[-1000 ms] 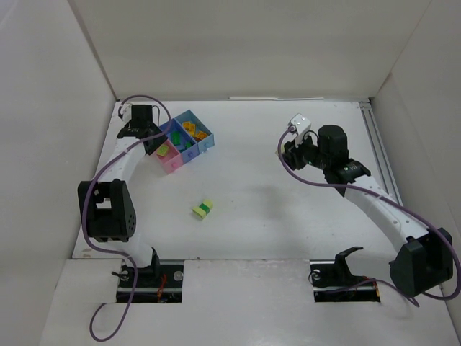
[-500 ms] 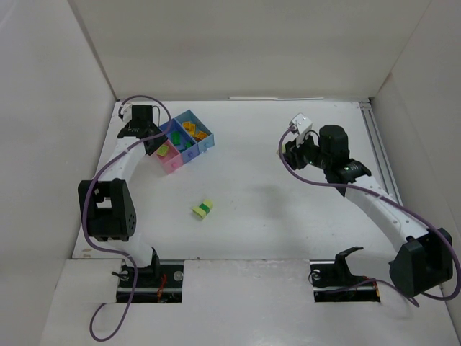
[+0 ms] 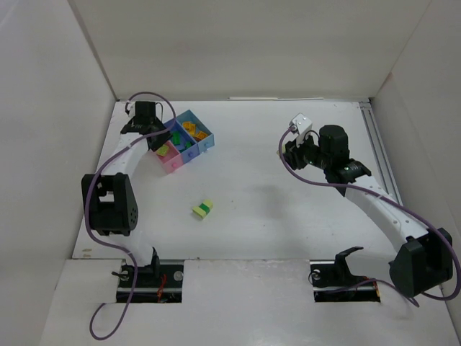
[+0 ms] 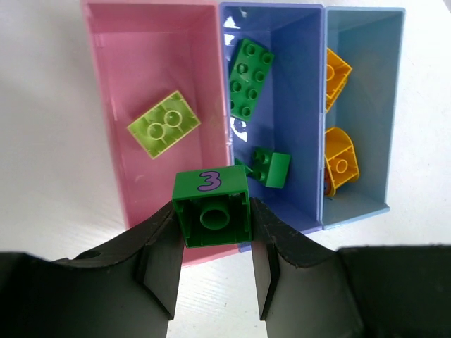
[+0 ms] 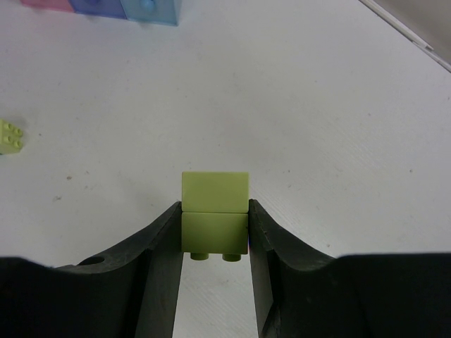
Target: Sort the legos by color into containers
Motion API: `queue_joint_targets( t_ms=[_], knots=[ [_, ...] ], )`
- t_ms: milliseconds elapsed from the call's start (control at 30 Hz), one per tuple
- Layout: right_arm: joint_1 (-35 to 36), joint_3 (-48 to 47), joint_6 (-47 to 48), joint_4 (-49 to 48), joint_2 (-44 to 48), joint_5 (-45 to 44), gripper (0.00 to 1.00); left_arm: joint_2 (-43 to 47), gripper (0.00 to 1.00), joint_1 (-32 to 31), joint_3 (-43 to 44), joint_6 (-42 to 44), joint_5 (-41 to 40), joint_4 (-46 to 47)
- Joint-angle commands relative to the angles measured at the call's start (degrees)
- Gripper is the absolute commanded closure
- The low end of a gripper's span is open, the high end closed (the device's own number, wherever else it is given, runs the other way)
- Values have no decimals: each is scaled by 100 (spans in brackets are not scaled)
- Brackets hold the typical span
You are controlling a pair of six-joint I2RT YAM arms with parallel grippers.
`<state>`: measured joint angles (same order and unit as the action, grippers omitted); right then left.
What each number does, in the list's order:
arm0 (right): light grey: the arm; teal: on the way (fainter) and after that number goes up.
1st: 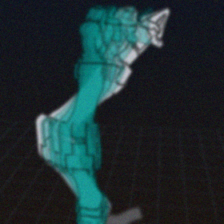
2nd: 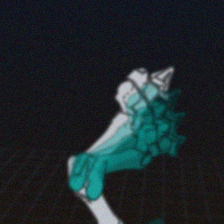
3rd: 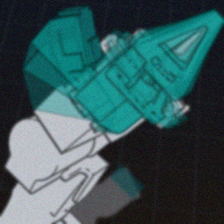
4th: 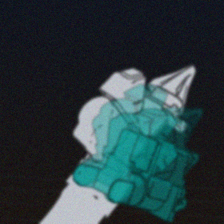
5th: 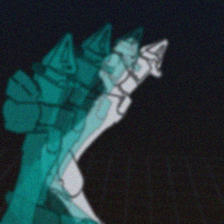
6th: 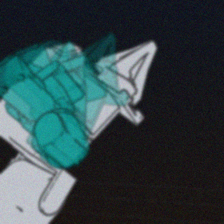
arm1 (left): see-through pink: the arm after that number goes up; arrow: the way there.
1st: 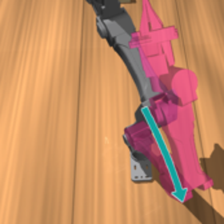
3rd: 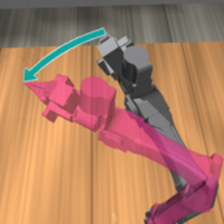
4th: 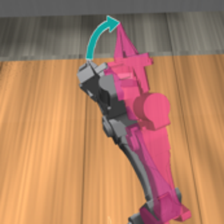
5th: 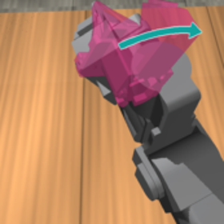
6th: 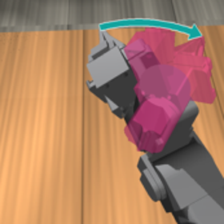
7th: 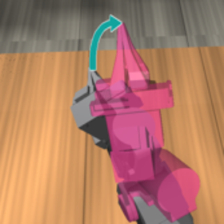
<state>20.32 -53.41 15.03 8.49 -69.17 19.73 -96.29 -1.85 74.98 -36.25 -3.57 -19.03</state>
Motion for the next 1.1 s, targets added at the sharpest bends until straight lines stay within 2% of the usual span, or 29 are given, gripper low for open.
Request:
queue_joint_targets(
  t_ms=[0, 333, 433, 900, 933, 1067],
  knots=[
    [-28, 23, -17, -313, 61, 14, 100, -91, 76, -88, 376, 127, 102, 110],
    [-80, 23, -17, -313, 114, -39, 100, -583, 76, -158, 816, 127, 287, 39],
    [-133, 23, -17, -313, 114, -39, 100, -654, 73, -272, 887, 127, 287, 39],
    [-186, 76, -17, -313, 61, -39, 100, -1243, 71, -387, 1458, 127, 59, -268],
    [-186, 76, -17, -313, 61, -39, 100, -1182, 64, -387, 1458, 127, 6, -268],
    [-186, 76, -17, -313, 61, -39, 100, -1032, 51, -387, 1300, 127, 67, -163]
  ],
)
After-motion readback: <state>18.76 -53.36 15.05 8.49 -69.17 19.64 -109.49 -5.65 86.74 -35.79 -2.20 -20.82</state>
